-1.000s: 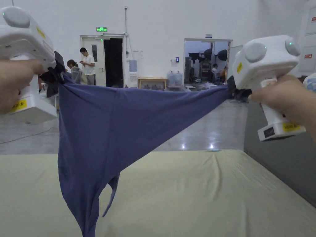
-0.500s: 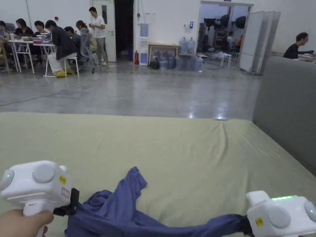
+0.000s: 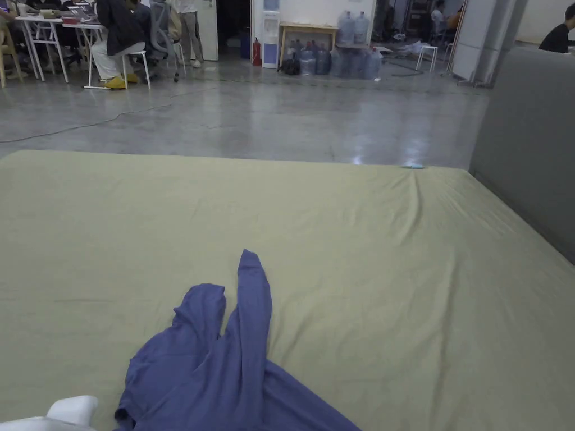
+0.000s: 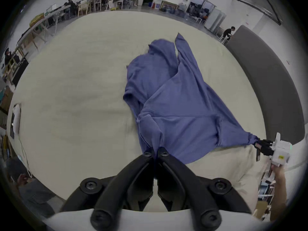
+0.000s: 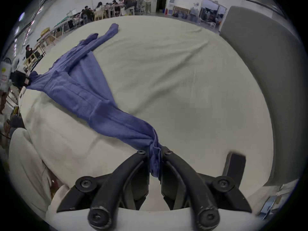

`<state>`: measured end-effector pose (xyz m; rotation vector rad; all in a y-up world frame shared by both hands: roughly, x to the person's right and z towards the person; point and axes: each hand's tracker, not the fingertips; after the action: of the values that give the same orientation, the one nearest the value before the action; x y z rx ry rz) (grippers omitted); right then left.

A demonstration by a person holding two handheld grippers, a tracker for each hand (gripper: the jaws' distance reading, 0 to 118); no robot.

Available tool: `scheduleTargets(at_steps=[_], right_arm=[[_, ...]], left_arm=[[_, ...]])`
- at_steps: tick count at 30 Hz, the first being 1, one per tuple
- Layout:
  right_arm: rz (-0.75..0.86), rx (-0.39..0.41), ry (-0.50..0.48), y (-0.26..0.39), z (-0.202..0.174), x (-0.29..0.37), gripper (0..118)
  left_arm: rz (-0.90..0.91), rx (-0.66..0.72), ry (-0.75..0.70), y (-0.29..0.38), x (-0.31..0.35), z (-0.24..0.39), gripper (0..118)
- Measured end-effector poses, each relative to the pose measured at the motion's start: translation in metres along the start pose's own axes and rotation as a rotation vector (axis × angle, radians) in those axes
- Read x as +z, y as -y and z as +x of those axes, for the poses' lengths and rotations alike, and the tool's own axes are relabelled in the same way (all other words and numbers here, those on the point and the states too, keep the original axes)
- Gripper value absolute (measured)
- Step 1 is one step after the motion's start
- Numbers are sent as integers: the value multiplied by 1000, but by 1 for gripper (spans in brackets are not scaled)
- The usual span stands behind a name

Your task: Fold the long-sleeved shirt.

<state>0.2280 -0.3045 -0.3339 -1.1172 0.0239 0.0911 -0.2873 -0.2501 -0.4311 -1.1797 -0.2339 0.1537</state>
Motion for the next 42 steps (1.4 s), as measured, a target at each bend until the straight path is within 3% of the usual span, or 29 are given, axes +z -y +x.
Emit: scheduleTargets(at_steps=[8,10,11,13,14,16,20,22,23,24,25,29,33,34,35,36,37,42], right_arm=[[-37,-31,-1,24,-11,-20,8],[-40,-72,-11,21,-9,-24,18],[-35,-95,-28,20,-4,-23,24],[-40,-148,-50,14,1,-11,66],[-46,-149,-35,10,2,-1,85],[2,-162,6,11,8,24,90],[103,-237,-67,17,5,74,90],[91,-281,-71,22,-3,84,90],[88,-275,-104,26,-9,84,82],[96,-269,-120,29,-17,85,43],[97,-270,-116,30,-24,83,0],[96,-247,-193,26,-40,71,0],[109,-226,-213,13,-46,61,0],[112,-225,-224,11,-46,58,0],[123,-228,-239,10,-49,56,0],[126,-234,-246,9,-48,52,0],[125,-239,-250,8,-48,49,0],[121,-240,-263,14,-44,42,0]], left_arm=[[-42,48,0,21,-31,-17,0],[-70,64,7,24,-43,-19,0],[-76,79,7,25,-46,-20,8],[-75,97,0,26,-41,-21,92],[-71,101,-12,27,-34,-21,116],[-23,102,44,30,-17,-23,115],[4,83,52,46,-15,-57,109],[-21,-5,7,54,22,-7,105],[-34,-72,-29,58,26,2,78],[-32,-125,-85,63,25,12,10],[-45,-144,-126,63,22,16,0],[-104,-51,100,40,12,18,0],[-56,-118,123,-39,-10,36,0],[-22,-156,111,-62,-18,45,18],[7,-195,107,-90,-32,59,49],[13,-224,106,-117,-50,73,101],[21,-252,85,-131,-62,94,118],[-42,-206,-17,-216,-151,152,115]])
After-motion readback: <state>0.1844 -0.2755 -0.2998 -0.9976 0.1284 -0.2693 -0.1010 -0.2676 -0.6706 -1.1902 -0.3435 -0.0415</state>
